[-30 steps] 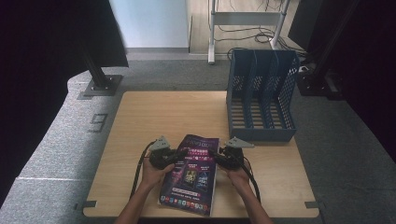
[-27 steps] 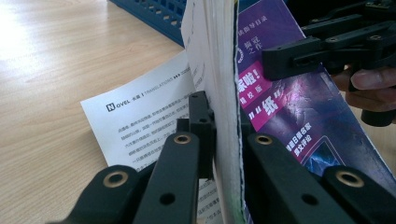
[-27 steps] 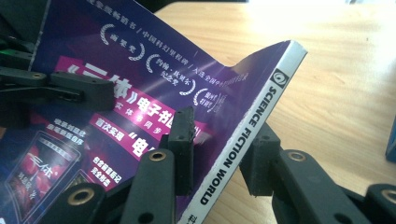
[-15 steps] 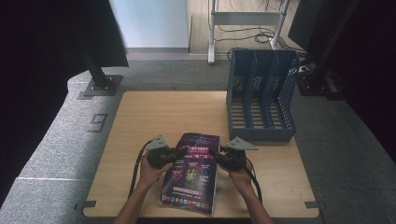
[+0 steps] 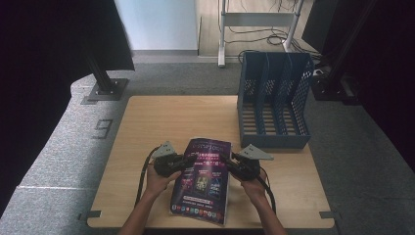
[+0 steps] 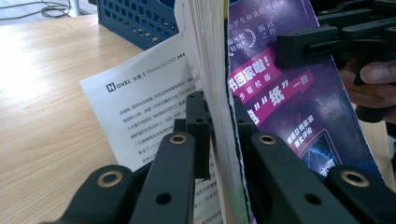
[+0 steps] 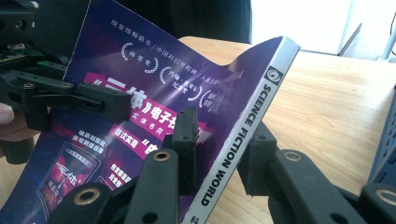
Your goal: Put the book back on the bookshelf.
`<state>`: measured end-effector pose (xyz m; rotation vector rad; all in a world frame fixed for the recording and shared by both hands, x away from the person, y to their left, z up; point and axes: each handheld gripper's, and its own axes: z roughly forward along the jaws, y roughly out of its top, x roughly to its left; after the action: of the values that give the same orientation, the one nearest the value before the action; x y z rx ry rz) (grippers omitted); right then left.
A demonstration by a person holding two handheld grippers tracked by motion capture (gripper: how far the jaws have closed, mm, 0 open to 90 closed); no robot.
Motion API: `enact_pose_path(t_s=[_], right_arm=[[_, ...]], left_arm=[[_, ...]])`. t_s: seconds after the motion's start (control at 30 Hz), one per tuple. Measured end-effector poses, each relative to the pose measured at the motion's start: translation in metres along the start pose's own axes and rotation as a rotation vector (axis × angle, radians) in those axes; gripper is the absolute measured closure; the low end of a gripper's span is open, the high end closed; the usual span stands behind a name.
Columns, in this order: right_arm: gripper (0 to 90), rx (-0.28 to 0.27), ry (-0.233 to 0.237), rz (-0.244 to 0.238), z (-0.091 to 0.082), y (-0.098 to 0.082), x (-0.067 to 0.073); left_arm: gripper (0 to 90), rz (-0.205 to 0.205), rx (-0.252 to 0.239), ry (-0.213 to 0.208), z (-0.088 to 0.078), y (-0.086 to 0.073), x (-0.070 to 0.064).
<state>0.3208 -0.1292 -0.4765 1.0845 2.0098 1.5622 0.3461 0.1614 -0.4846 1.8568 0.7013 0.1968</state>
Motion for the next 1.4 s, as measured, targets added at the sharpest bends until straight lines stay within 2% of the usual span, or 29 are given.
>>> enact_pose_path(t_s=[0.13, 0.3, 0.53, 0.8, 1.1, 1.4], right_arm=[[70.5, -0.005, -0.001, -0.006, -0.002, 0.001, 0.001], [70.8, -0.017, -0.003, -0.016, -0.006, 0.003, 0.002], [72.2, -0.057, -0.009, -0.038, -0.012, 0.013, 0.003], [73.6, -0.083, -0.008, -0.057, -0.013, 0.024, 0.006], [76.0, -0.143, -0.011, -0.111, -0.021, 0.044, 0.013], [77.5, -0.161, -0.015, -0.131, -0.026, 0.050, 0.012]], left_arm=[[84.0, 0.000, -0.002, -0.008, 0.000, 0.001, -0.001], [85.3, 0.023, 0.001, -0.013, -0.001, 0.005, -0.003], [85.8, 0.059, -0.034, -0.010, -0.006, 0.017, -0.005], [86.4, 0.084, -0.051, 0.006, -0.010, 0.027, -0.005], [86.8, 0.128, -0.108, 0.036, -0.021, 0.050, -0.009], [87.0, 0.147, -0.112, 0.045, -0.020, 0.055, -0.012]])
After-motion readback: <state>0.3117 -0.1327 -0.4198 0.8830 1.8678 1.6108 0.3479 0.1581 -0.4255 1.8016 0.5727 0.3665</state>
